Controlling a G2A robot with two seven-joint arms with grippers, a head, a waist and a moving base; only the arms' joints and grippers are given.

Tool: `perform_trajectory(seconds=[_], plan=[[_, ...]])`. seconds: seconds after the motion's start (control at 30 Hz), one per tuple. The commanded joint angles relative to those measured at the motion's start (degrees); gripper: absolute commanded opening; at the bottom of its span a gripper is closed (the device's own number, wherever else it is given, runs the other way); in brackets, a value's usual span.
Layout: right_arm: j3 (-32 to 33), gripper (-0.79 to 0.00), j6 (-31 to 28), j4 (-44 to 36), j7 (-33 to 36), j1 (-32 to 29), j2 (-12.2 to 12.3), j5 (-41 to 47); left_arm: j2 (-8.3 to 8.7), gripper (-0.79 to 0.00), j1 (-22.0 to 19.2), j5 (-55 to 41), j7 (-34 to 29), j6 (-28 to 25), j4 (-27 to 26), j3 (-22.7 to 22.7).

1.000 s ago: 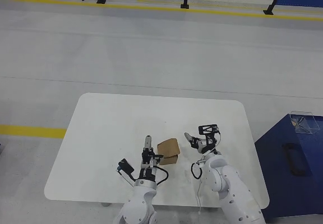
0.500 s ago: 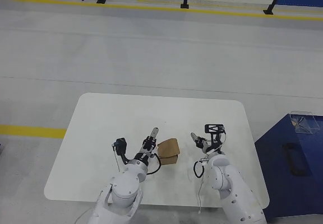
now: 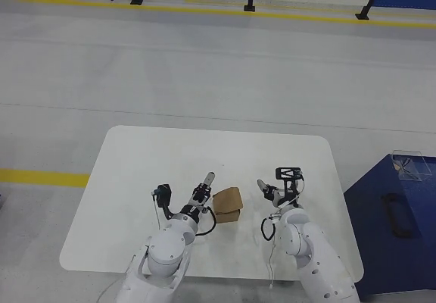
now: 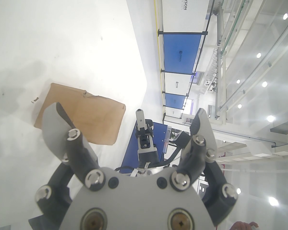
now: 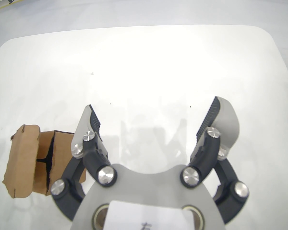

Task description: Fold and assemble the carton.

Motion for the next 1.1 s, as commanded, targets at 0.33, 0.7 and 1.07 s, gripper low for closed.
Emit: perform_trajectory(seconds=[0.33,0.7,1.07], plan=[[0.38,0.000,1.88,0.09,0.96,0.36,-0.22,0.21,2.29,0.000,-3.50,23.73,-11.37,4.64,2.14,3.36],[-0.27,0.000,3.23,3.20,1.96,2.47,-0.73,1.48,2.82,0.000,-8.09,21.74,-19.30,4.49,8.20,1.05],[-0.62,0.000,2.31,3.72,3.29,2.67,-0.81,1.94,2.93,0.000,-8.94,20.57,-20.23,3.46,9.40,0.58]])
